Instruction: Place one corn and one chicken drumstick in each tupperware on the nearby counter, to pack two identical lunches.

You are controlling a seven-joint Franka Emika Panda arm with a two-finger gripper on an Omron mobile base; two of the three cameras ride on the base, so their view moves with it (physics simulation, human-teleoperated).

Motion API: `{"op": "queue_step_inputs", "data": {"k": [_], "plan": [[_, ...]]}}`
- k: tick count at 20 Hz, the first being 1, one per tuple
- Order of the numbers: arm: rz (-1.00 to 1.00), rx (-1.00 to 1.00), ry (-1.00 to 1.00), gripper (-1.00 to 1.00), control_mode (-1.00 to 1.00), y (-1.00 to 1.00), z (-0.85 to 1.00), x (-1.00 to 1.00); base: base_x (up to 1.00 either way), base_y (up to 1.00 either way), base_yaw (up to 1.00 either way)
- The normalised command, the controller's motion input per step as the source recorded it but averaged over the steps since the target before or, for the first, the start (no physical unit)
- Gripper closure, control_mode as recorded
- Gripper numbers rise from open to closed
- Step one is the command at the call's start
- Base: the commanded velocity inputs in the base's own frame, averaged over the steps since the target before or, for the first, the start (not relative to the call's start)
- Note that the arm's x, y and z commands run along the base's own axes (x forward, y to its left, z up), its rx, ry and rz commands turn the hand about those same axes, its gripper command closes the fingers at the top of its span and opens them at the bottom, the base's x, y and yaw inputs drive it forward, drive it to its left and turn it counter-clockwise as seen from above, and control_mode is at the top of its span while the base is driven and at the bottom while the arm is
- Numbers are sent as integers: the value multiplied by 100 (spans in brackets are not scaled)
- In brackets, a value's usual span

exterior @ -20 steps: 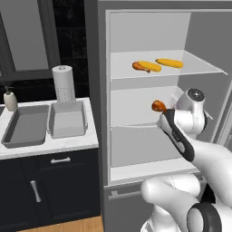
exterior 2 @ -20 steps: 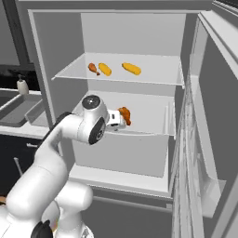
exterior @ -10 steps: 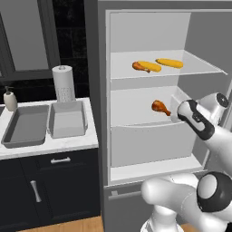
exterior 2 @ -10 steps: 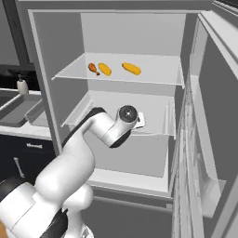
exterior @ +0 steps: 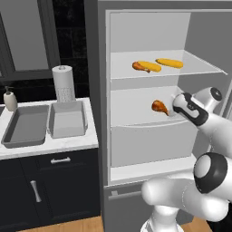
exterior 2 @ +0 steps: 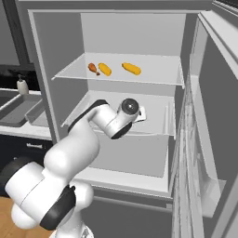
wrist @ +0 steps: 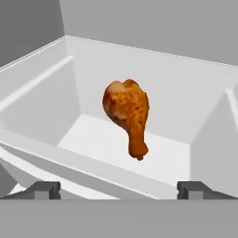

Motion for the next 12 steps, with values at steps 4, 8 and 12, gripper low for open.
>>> {"op": "queue_step_inputs", "data": {"k": [4, 8, 12], "plan": [[-7, -2, 2, -100, -100, 21, -14, 5, 0, 0, 0], [-3, 0, 0, -100, -100, 10, -33, 1, 0, 0, 0], [-4, 0, 0, -100, -100, 4, -12, 21, 0, 0, 0]]}}
